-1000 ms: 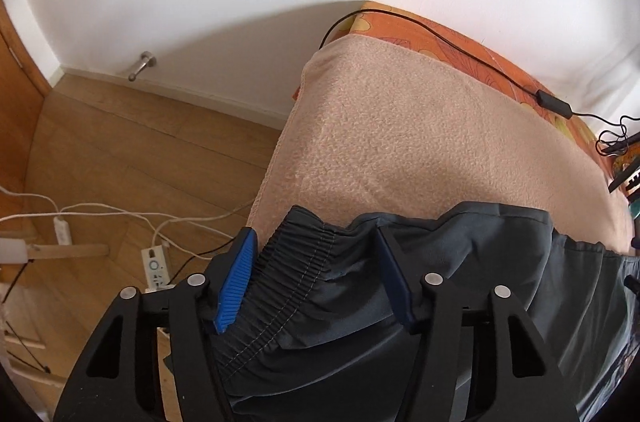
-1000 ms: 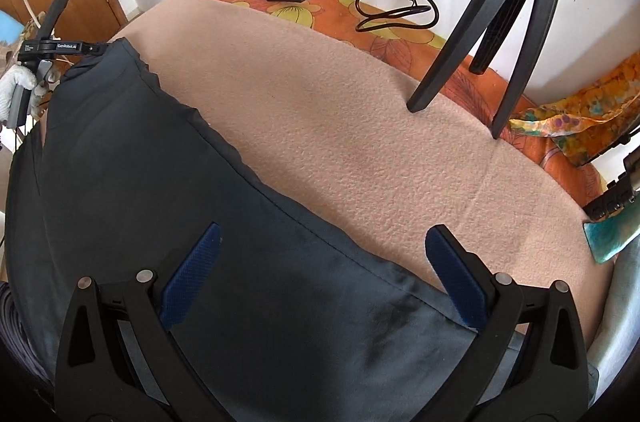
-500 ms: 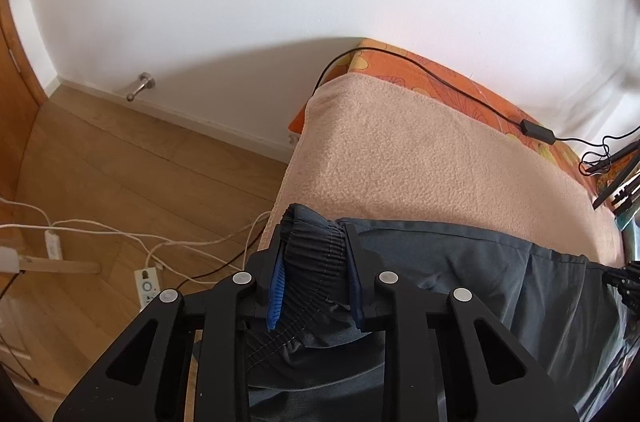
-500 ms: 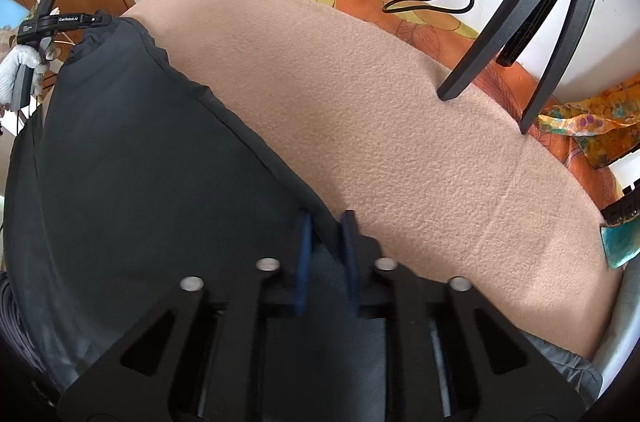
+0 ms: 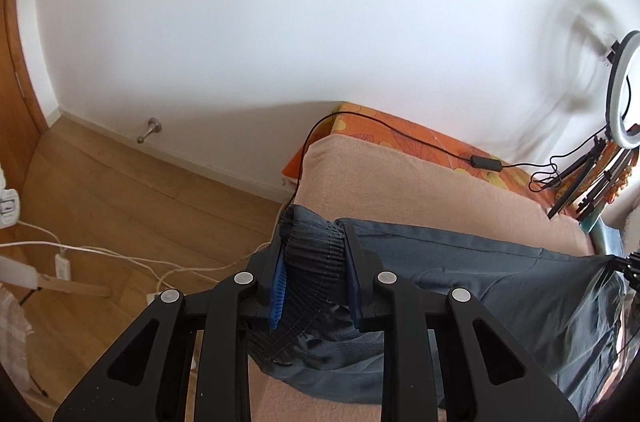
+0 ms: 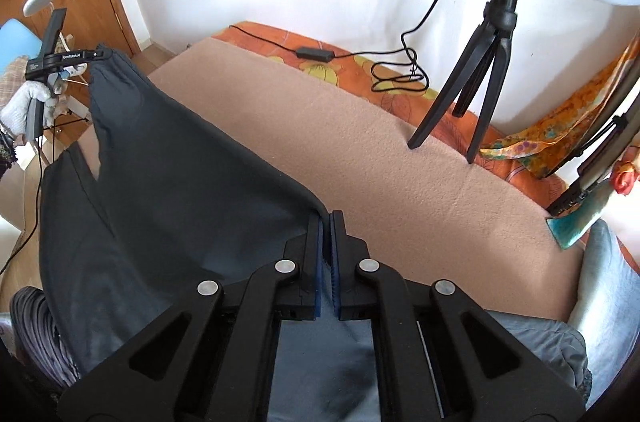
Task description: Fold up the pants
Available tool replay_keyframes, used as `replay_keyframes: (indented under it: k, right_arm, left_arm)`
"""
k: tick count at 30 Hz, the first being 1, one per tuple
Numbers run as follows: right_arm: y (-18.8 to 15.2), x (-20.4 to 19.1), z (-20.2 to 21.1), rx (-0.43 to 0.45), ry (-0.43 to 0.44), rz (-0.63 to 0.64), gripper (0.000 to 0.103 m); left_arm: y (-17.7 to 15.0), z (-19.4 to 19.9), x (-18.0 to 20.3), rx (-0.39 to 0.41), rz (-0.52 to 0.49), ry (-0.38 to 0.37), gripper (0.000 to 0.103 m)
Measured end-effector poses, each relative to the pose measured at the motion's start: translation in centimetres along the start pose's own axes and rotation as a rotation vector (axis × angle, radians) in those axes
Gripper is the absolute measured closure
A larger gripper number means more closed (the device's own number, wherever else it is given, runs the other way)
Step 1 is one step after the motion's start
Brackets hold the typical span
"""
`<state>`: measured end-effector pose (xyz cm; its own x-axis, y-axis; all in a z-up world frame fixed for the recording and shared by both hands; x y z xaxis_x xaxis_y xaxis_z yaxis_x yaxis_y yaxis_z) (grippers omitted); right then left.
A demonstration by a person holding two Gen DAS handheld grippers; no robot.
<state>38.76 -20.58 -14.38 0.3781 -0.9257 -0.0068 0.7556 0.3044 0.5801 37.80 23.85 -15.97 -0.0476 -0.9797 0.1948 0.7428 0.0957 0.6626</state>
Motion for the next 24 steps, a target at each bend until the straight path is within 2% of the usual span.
replay_keyframes:
  k: [7, 12, 18, 24]
  right_arm:
    - [-2.0, -4.1, 7.8, 0.075, 0.001, 0.048, 0.099]
    - [-5.3, -7.6, 12.8, 0.103, 0.016, 0.073, 0.1]
    - [-10.1, -11.4, 15.8, 0.098, 0.051, 0.109, 0.1]
    - [-15.0, -13.1, 15.9, 0.05, 0.079, 0.108, 0.1]
  left_arm:
    - [-2.2, 4.8, -0.3, 0.072, 0.014, -0.048, 0.08]
    - [-5.4, 7.7, -0.8, 0.114, 0.026, -0.079, 0.08]
    - [-10.5, 10.0, -1.9, 0.122, 0.06, -0.108, 0.08]
    - [-15.5, 11.7, -2.5, 0.121, 0.074, -0.138, 0.076]
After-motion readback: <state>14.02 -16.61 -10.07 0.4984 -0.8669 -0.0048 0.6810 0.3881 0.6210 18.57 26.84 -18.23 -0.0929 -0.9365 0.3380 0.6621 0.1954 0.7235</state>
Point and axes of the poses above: each gripper's, at about its wrist camera, not at the fingertips, and z roughly against the way its jaws point, x to its right, y to its top, the point moved 5 cm from there along -z, roughly the way its jaws point, and after that the axes turned 2 degrees about -z, right-handed, at the moved point
